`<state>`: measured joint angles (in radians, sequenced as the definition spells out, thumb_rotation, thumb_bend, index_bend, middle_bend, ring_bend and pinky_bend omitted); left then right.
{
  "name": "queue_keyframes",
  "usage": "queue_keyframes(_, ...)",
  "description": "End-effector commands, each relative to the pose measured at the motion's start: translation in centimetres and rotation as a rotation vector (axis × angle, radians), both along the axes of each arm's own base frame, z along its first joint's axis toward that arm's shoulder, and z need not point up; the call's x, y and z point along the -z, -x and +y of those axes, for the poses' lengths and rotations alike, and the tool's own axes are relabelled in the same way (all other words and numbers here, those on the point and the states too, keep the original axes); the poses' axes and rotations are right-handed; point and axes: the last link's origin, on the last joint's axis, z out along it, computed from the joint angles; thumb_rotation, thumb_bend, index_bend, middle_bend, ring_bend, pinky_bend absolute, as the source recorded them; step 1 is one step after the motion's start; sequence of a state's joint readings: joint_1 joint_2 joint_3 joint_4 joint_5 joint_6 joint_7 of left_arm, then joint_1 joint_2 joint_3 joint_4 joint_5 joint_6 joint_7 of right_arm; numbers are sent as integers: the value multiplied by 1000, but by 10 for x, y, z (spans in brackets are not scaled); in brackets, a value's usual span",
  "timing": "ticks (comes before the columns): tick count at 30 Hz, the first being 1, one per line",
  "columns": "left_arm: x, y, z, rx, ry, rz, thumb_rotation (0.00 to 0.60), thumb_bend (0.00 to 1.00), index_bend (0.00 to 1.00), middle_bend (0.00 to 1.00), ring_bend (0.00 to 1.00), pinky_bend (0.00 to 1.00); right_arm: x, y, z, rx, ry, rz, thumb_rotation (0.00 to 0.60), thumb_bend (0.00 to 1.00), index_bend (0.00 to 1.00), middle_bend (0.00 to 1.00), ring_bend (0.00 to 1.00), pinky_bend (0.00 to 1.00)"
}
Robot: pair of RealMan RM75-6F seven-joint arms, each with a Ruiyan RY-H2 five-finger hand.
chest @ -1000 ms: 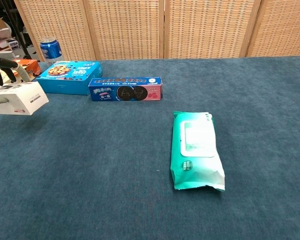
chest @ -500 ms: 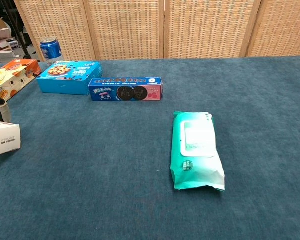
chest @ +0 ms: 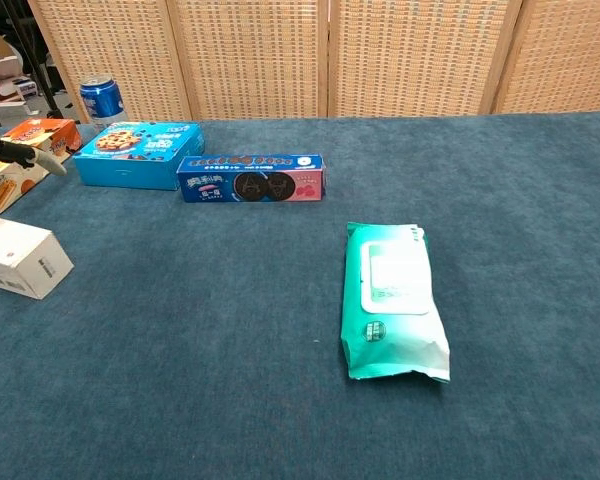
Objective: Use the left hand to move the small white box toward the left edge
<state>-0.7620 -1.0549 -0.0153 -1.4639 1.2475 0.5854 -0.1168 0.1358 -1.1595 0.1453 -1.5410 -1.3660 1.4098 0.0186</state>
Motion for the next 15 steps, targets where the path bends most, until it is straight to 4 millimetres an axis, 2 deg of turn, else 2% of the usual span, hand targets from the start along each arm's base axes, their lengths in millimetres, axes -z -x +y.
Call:
queue_keyframes(1, -4, 6, -7, -1, 1, 7, 600, 243, 0, 0, 0, 0, -1, 0, 0, 0, 1, -2, 600, 0, 0, 0, 0, 0)
queue_keyframes(9, -14, 28, -34, 11, -6, 12, 600, 238, 0, 0, 0, 0, -1, -2, 2, -8, 1, -10, 600, 0, 0, 0, 0, 0)
queue_keyframes(15, 6, 48, -35, 12, -49, -53, 600, 217, 0, 0, 0, 0, 0, -4, 3, -14, -2, -12, 600, 0, 0, 0, 0, 0)
